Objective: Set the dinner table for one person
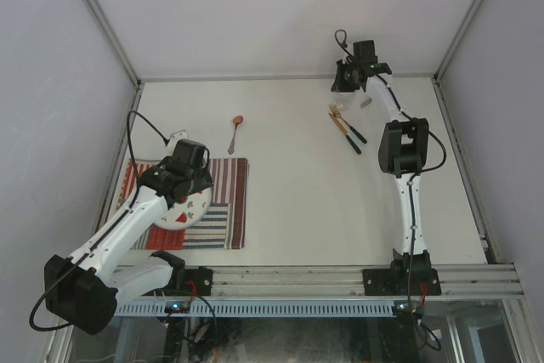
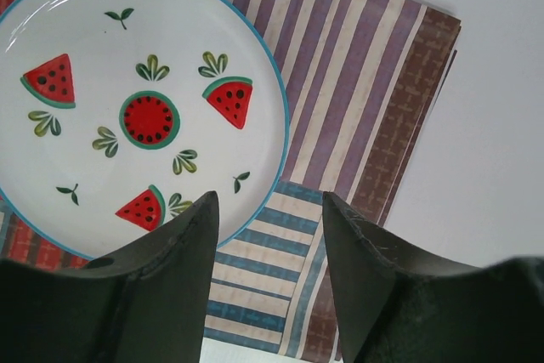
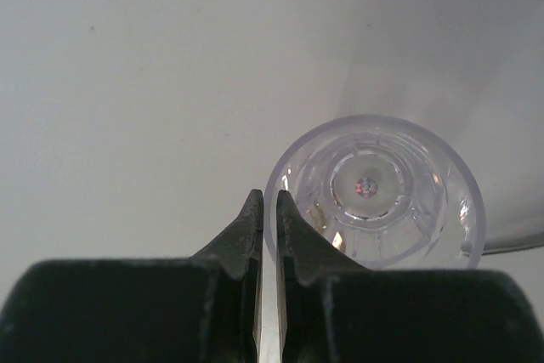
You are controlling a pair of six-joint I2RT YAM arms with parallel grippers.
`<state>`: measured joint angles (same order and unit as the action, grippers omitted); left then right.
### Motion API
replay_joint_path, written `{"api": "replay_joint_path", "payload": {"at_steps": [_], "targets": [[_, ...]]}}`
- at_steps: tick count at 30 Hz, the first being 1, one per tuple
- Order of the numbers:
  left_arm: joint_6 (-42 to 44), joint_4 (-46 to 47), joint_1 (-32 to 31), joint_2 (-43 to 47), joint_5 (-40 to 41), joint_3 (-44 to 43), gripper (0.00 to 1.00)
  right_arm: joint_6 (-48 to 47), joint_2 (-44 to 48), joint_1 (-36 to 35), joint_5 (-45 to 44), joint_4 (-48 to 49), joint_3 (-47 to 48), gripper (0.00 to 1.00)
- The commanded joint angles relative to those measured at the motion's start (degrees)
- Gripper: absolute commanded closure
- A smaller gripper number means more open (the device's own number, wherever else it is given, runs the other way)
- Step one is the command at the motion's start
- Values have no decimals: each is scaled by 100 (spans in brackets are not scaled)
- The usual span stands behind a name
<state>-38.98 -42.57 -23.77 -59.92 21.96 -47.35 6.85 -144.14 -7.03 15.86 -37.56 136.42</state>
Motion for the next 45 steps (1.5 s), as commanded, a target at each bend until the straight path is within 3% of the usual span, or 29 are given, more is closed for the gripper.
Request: {"api": "replay_joint_path", "payload": {"at_steps": [1,10,20,30,45], "targets": [[-84,201,-5,22,-34,102,46,114,15,-205,299,35,-46,100],[-91,340,-5,-116,-52,102,56,323,215,-428,570,54,-83,100],[-46,399,-5,-367,72,-216,57,310,580,-952,859,128,-951,100],[22,494,-3,-767,135,-609,57,546,746,-1340,1178,22,-1069,100],[290,401,96,-1119,456,-953,59,542,1705,-2310,1554,328,-2616,100]]}}
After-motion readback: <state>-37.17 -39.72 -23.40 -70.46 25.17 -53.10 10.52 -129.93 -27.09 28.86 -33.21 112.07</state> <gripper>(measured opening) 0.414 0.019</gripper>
